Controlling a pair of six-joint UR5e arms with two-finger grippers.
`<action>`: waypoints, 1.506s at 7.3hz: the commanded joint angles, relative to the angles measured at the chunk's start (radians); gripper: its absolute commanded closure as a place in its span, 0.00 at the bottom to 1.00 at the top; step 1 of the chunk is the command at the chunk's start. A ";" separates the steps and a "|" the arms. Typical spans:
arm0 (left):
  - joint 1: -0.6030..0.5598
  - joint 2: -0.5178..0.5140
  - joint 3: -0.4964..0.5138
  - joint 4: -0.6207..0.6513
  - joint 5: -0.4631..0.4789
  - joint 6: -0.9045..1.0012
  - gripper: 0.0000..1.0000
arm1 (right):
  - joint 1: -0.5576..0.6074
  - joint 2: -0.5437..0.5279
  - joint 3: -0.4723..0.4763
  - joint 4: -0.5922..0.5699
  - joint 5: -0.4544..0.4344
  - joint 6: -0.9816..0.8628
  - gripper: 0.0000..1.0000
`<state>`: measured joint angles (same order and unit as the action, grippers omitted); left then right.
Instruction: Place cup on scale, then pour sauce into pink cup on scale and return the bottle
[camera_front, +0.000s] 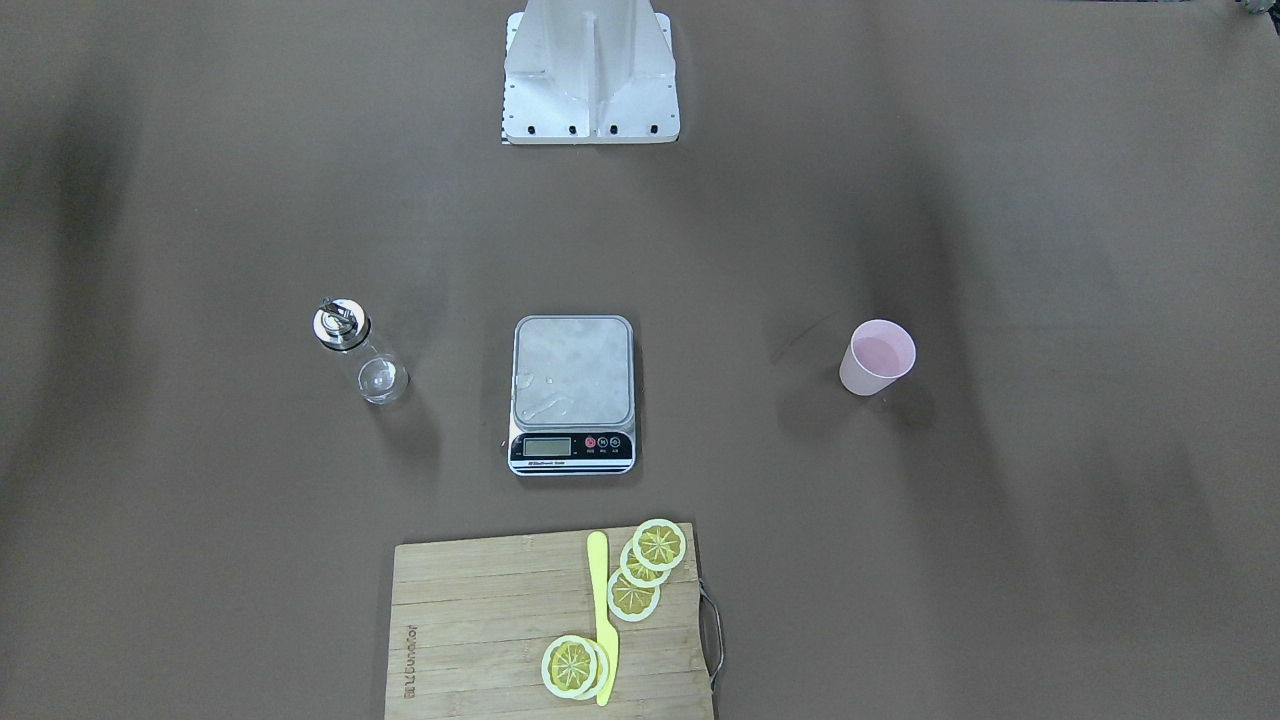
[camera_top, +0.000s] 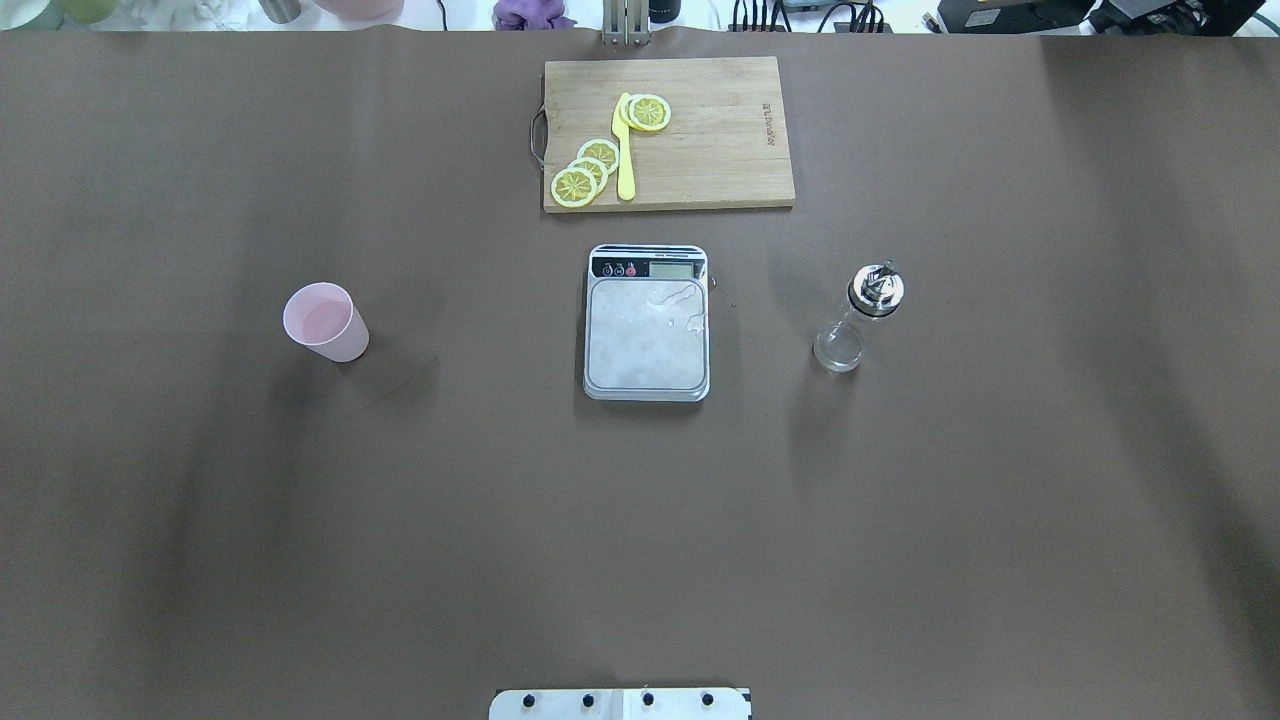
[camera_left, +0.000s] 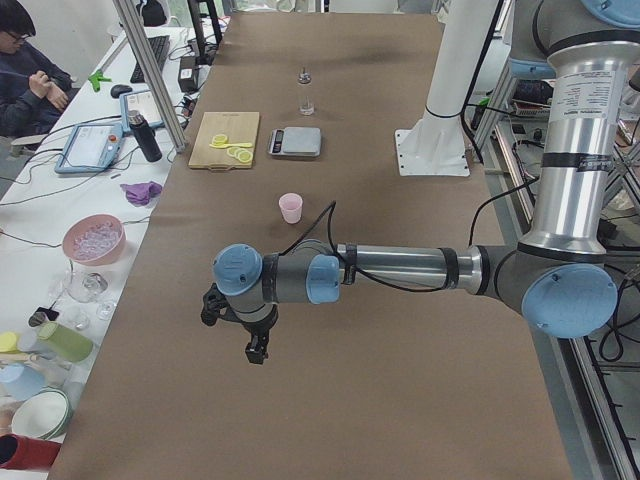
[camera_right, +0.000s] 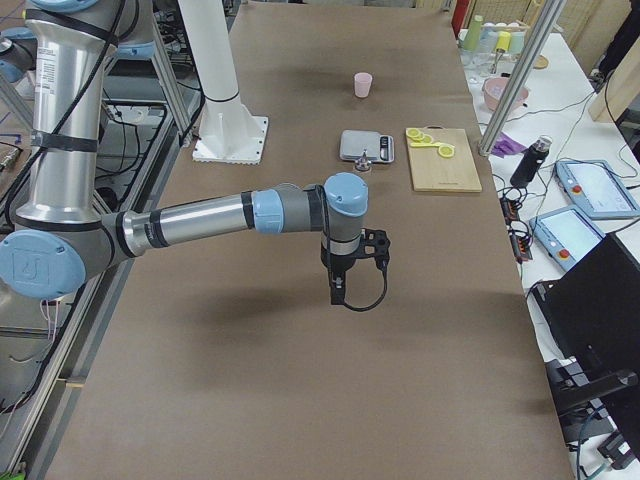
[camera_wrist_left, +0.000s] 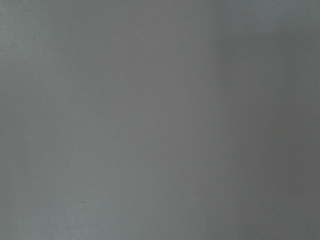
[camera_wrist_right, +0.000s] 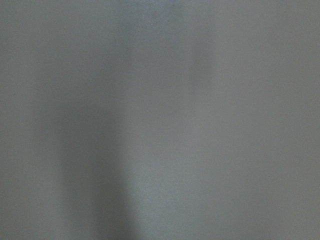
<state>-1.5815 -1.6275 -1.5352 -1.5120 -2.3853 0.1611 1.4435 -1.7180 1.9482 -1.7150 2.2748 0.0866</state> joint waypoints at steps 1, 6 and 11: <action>0.000 0.000 0.000 -0.001 0.002 0.000 0.02 | 0.000 0.001 0.003 0.002 -0.003 -0.002 0.00; 0.001 -0.003 -0.006 -0.001 0.003 -0.002 0.02 | -0.035 0.021 0.037 0.093 0.017 0.007 0.00; 0.001 -0.021 -0.006 0.001 0.011 0.001 0.02 | -0.035 0.029 0.020 0.095 0.014 0.001 0.00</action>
<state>-1.5813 -1.6385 -1.5421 -1.5125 -2.3806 0.1606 1.4083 -1.6920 1.9753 -1.6198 2.2829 0.0986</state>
